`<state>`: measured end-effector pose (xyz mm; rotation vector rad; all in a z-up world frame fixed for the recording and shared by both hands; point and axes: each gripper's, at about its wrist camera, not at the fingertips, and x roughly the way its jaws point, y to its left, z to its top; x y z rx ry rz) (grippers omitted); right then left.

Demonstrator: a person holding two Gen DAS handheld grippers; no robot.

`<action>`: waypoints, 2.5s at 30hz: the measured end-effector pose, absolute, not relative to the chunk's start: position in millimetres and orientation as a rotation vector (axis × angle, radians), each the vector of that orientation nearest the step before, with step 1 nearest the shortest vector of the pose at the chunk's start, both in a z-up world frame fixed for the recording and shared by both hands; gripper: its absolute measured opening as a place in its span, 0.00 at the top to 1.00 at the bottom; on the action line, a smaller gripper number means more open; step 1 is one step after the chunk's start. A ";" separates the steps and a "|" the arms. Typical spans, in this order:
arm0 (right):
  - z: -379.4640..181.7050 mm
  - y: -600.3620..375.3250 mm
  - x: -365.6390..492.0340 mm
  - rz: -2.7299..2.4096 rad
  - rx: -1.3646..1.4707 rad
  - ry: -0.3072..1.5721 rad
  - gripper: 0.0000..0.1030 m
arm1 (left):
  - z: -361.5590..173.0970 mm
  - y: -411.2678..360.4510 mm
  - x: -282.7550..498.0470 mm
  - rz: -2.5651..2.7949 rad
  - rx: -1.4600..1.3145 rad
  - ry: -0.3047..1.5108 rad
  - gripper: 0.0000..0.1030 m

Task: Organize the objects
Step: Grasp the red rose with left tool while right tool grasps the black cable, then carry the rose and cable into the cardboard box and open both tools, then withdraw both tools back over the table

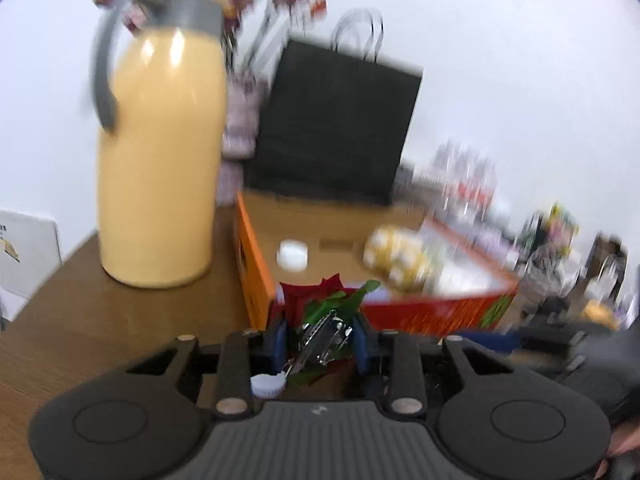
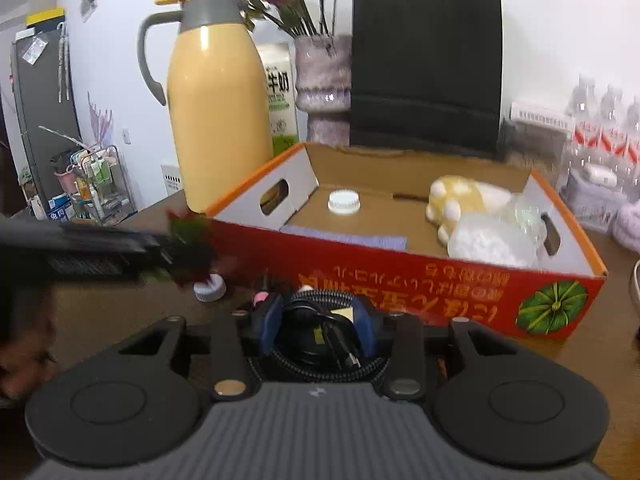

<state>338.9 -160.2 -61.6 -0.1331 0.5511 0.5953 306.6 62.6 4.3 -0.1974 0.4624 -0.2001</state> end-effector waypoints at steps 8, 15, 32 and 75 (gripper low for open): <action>-77.4 -159.6 320.5 0.528 -0.225 0.578 0.83 | 12.8 54.4 246.5 -0.204 -0.224 0.469 0.70; -26.7 -175.1 255.2 0.517 -0.136 0.424 0.84 | 8.8 35.8 196.6 -0.221 -0.210 0.498 0.70; -65.6 -263.0 156.5 0.361 0.140 0.648 0.84 | -12.6 12.7 163.0 -0.244 -0.162 0.581 0.70; 43.3 -191.6 482.5 0.361 0.008 0.686 0.01 | 87.0 42.5 388.7 -0.176 -0.126 0.536 0.20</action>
